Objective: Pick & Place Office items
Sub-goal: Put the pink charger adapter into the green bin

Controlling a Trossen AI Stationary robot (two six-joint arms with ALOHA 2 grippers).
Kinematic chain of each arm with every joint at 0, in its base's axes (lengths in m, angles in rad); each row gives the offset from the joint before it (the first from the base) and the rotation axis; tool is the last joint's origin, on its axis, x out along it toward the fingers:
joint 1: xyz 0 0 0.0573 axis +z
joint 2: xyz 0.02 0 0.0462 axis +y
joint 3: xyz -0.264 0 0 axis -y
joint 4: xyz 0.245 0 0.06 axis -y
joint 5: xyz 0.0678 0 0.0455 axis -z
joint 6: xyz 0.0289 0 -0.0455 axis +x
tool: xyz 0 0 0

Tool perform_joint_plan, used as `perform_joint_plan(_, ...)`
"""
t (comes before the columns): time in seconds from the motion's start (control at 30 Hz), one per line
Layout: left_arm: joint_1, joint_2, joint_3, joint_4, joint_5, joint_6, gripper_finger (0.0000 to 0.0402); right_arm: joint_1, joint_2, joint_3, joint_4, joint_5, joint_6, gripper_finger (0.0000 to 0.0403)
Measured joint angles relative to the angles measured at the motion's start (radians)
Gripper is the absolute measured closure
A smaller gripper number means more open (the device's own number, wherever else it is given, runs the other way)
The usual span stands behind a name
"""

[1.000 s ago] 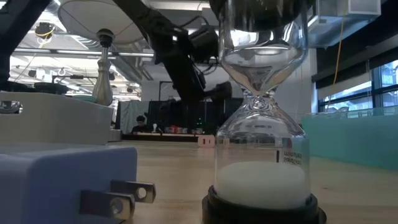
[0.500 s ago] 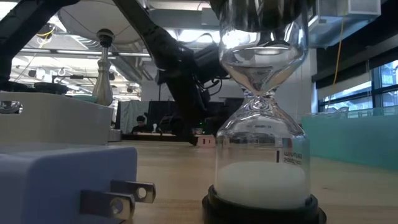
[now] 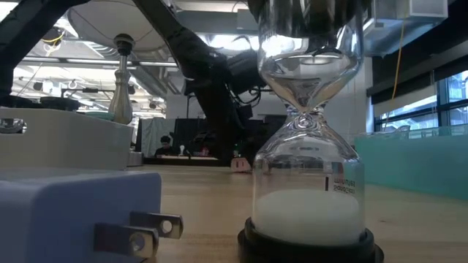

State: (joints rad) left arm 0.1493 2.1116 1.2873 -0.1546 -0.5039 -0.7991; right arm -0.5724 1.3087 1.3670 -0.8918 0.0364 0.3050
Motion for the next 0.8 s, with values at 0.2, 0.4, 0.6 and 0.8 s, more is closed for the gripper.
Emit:
perform_joint_plan(0.2,-0.018,-0.083,-0.002,0.025,0.112,0.001,0.0212,0.025,-0.050,-0.001,-0.014,-0.004,-0.093,0.0195)
perform_joint_plan(0.4,-0.018,-0.228,-0.002,0.085,0.310,0.121,0.0212,0.117,-0.102,-0.001,-0.016,-0.151,-0.303,0.0195)
perform_joint_plan(0.6,-0.018,-0.398,0.000,0.167,0.512,0.232,0.0212,0.223,-0.120,-0.001,-0.017,-0.299,-0.450,0.0195)
perform_joint_plan(0.8,-0.018,-0.548,0.000,0.217,0.558,0.256,0.0212,0.317,-0.122,-0.001,-0.008,-0.333,-0.552,0.0195)
